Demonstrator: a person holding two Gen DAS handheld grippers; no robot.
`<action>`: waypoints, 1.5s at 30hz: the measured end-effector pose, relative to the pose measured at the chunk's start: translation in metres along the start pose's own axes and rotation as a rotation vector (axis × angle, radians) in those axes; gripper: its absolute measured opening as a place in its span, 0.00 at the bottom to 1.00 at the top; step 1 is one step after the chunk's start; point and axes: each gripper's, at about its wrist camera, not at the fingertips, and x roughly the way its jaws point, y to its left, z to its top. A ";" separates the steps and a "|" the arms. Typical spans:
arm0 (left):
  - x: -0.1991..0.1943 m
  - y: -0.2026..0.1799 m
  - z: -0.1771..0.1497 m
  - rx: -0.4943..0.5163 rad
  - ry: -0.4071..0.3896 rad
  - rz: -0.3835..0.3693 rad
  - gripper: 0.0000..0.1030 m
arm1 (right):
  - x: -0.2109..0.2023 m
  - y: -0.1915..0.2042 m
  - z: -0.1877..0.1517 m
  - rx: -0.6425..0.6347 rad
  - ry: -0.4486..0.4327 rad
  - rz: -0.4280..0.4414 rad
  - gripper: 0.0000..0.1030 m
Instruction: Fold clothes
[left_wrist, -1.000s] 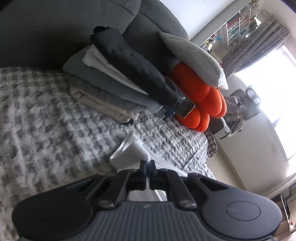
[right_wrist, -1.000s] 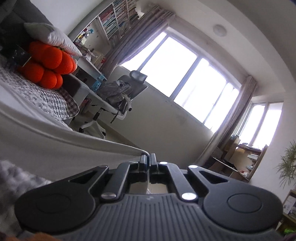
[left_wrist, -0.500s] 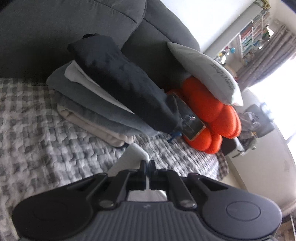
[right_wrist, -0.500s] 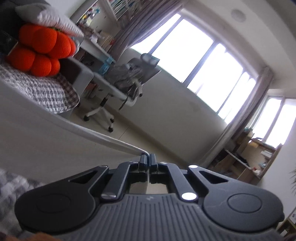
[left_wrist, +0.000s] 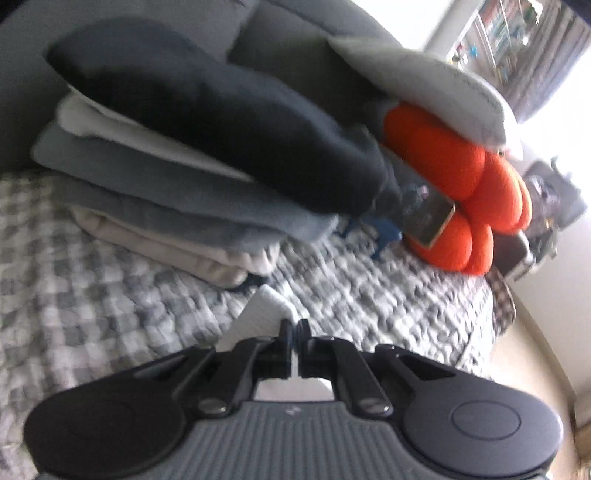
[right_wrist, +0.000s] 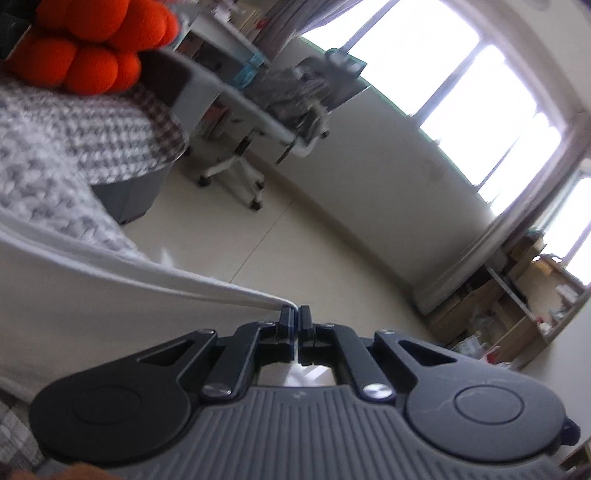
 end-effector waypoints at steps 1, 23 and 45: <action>0.004 0.001 0.000 0.000 0.008 0.009 0.02 | 0.003 0.001 0.001 -0.005 0.012 0.011 0.00; 0.017 -0.003 -0.010 0.118 -0.095 0.098 0.03 | 0.043 -0.004 0.004 0.087 0.100 0.068 0.00; 0.019 -0.021 -0.019 0.273 -0.103 0.169 0.34 | 0.072 -0.021 -0.002 0.243 0.204 0.076 0.15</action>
